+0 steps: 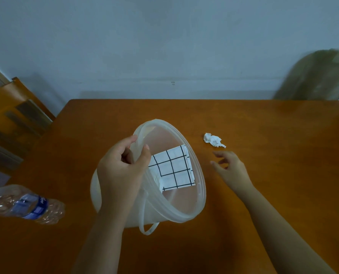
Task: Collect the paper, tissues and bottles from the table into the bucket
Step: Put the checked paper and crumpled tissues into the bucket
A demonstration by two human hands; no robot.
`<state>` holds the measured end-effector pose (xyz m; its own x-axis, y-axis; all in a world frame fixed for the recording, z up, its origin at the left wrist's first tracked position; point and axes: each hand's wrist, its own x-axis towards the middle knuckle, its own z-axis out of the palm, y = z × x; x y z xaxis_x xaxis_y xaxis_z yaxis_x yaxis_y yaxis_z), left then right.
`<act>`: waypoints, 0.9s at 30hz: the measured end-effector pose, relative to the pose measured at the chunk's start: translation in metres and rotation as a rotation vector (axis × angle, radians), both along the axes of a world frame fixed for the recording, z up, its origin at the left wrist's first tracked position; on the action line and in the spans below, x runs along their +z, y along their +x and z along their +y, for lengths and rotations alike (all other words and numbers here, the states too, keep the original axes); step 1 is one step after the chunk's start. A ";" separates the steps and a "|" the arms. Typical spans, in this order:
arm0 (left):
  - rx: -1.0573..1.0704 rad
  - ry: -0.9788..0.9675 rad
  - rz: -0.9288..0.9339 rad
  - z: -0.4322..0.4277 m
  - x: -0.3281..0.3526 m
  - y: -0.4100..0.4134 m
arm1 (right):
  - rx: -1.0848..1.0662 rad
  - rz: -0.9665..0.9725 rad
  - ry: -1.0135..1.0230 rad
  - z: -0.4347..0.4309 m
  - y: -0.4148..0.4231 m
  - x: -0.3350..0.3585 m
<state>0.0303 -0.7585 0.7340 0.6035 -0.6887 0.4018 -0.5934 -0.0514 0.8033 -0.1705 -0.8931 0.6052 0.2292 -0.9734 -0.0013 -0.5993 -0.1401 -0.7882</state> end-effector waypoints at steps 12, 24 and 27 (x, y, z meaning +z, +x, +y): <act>0.019 0.044 -0.052 -0.038 -0.005 0.008 | -0.051 0.113 0.043 -0.090 0.008 -0.058; 0.014 0.029 -0.051 -0.039 -0.005 0.007 | 0.038 0.391 0.043 -0.102 0.016 -0.079; 0.016 0.026 -0.037 -0.032 -0.005 0.005 | 0.025 0.385 0.035 -0.086 0.010 -0.082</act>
<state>0.0351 -0.7908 0.7293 0.5994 -0.6896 0.4063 -0.6216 -0.0813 0.7791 -0.1604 -0.9795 0.5237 0.2296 -0.9652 -0.1248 -0.8489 -0.1359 -0.5109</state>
